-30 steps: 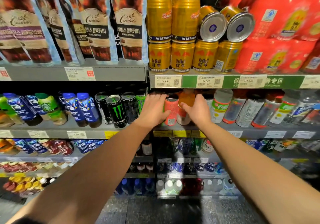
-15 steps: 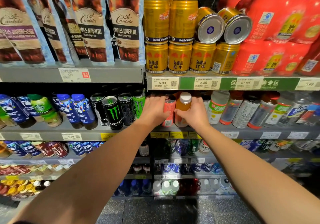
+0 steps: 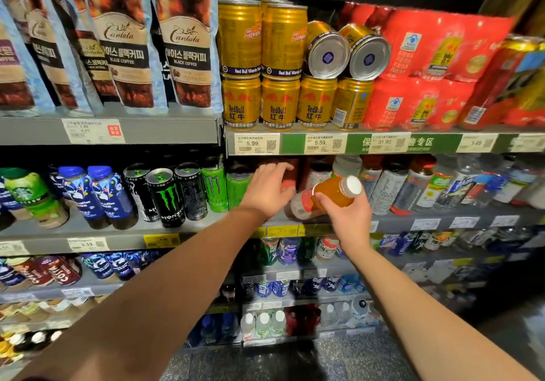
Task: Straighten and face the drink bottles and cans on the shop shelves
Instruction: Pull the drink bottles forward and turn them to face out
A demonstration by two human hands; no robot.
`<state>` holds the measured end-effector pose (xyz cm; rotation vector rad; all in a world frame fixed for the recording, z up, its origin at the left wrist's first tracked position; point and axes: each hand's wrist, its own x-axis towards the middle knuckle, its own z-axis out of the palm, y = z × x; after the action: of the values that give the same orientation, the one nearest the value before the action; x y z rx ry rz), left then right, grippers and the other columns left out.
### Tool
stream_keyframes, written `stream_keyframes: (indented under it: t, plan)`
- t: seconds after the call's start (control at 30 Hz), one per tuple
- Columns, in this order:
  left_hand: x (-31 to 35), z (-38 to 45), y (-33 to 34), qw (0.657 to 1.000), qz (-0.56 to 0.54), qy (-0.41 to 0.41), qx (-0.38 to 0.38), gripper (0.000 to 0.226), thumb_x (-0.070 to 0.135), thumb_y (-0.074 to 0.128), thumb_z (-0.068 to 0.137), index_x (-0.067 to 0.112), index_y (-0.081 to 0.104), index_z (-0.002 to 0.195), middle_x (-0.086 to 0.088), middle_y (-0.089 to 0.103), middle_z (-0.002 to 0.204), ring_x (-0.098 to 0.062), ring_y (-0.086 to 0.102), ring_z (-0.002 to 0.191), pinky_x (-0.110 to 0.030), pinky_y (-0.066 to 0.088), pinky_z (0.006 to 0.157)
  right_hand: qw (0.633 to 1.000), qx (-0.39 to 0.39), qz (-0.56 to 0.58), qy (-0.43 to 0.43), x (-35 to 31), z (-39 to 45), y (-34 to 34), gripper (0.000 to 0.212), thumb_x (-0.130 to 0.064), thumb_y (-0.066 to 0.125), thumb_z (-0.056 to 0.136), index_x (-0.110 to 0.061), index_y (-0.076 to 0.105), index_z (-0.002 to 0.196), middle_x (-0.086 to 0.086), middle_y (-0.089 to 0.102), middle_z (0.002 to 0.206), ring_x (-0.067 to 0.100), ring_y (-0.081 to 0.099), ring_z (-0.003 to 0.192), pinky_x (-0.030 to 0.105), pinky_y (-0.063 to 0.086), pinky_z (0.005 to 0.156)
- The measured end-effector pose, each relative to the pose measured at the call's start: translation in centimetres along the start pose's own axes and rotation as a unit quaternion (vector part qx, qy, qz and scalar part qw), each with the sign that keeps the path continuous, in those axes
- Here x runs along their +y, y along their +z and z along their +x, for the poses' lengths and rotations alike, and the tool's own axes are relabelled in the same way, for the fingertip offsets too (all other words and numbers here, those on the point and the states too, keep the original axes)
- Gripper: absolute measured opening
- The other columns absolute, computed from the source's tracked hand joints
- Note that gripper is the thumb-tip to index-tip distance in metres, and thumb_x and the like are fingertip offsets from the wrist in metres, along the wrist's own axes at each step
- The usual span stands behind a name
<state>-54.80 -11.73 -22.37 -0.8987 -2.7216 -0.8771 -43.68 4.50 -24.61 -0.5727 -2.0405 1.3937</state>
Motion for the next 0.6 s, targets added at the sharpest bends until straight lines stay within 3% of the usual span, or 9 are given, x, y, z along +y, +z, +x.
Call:
stream_keyframes:
  t: [0.1, 0.23, 0.37, 0.5, 0.6]
  plan:
    - [2.1, 1.0, 1.6, 0.998, -0.044, -0.031, -0.014, 0.05, 0.03, 0.065, 0.091, 0.017, 0.052, 0.137, -0.013, 0.057, 0.122, -0.031, 0.047, 0.122, -0.038, 0.039, 0.1, 0.999, 0.032, 0.03, 0.022, 0.6, 0.0, -2.1, 0.049, -0.06, 0.081, 0.058, -0.039, 0.058, 0.096, -0.02, 0.069, 0.086, -0.016, 0.062, 0.084, 0.007, 0.045, 0.072]
    - [4.3, 2.9, 3.8, 0.993, -0.059, -0.096, -0.025, 0.048, 0.034, 0.064, 0.092, 0.01, 0.052, 0.132, -0.016, 0.057, 0.121, -0.033, 0.048, 0.12, -0.041, 0.042, 0.097, 0.997, 0.028, 0.049, 0.051, 2.2, 0.8, -4.5, 0.065, -0.06, 0.083, 0.058, -0.028, 0.061, 0.11, -0.011, 0.07, 0.099, 0.007, 0.066, 0.094, 0.038, 0.055, 0.09]
    - [6.3, 4.0, 6.0, 0.985, -0.094, -0.145, -0.027, 0.052, 0.033, 0.071, 0.084, 0.004, 0.054, 0.123, -0.018, 0.056, 0.121, -0.033, 0.053, 0.115, -0.043, 0.047, 0.094, 0.996, 0.013, 0.07, 0.06, 3.5, 2.1, -6.5, 0.056, -0.061, 0.082, 0.056, -0.033, 0.063, 0.102, -0.011, 0.072, 0.097, 0.008, 0.068, 0.093, 0.041, 0.057, 0.09]
    - [7.6, 4.1, 8.3, 0.965, -0.14, -0.216, 0.047, 0.052, 0.027, 0.081, 0.076, 0.0, 0.055, 0.112, -0.018, 0.059, 0.114, -0.033, 0.06, 0.107, -0.047, 0.051, 0.089, 0.994, -0.031, 0.092, 0.05, 4.0, 3.7, -8.0, 0.04, -0.053, 0.086, 0.062, -0.039, 0.064, 0.093, -0.008, 0.074, 0.088, 0.012, 0.071, 0.087, 0.042, 0.06, 0.081]
    - [8.1, 4.0, 9.7, 0.953, -0.154, -0.231, 0.121, 0.057, 0.023, 0.087, 0.074, -0.009, 0.055, 0.108, -0.025, 0.06, 0.108, -0.038, 0.059, 0.104, -0.047, 0.047, 0.087, 0.996, -0.035, 0.078, 0.024, 4.6, 5.0, -8.7, 0.033, -0.041, 0.089, 0.068, -0.03, 0.066, 0.089, -0.006, 0.073, 0.085, 0.014, 0.07, 0.083, 0.045, 0.059, 0.079]
